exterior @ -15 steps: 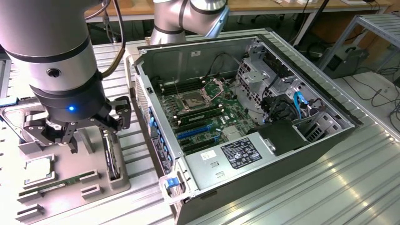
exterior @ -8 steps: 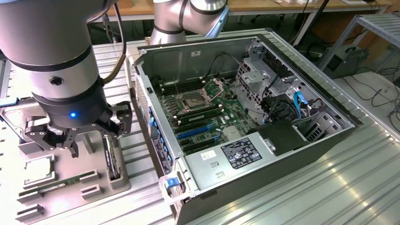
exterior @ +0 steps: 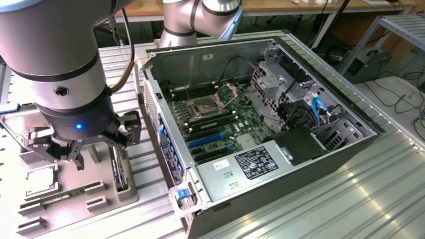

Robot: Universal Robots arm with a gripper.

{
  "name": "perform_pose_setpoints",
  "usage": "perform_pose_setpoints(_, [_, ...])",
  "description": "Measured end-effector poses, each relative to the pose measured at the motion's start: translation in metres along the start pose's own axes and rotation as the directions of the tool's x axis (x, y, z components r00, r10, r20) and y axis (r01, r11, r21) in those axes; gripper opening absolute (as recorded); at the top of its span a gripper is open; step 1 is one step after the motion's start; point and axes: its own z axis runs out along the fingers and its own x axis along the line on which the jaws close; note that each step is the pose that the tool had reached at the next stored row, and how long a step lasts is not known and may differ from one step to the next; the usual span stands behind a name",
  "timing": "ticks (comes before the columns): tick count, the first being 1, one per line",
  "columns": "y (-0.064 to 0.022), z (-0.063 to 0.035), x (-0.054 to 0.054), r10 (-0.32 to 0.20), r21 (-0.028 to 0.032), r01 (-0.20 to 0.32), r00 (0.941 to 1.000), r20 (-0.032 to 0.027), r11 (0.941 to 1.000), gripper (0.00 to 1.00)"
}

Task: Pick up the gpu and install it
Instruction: 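Pick up the gpu and move the gpu toward the slot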

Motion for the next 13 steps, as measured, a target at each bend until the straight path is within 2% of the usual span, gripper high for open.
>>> perform_pose_setpoints(10, [-0.0025, 0.0064, -0.0002, 0.0, 0.0004, 0.0, 1.0, -0.0072, 1.0, 0.72])
perform_pose_setpoints(13, [-0.0034, 0.008, -0.0002, 0.0, 0.0005, 0.0, 0.9999, -0.0117, 1.0, 0.72])
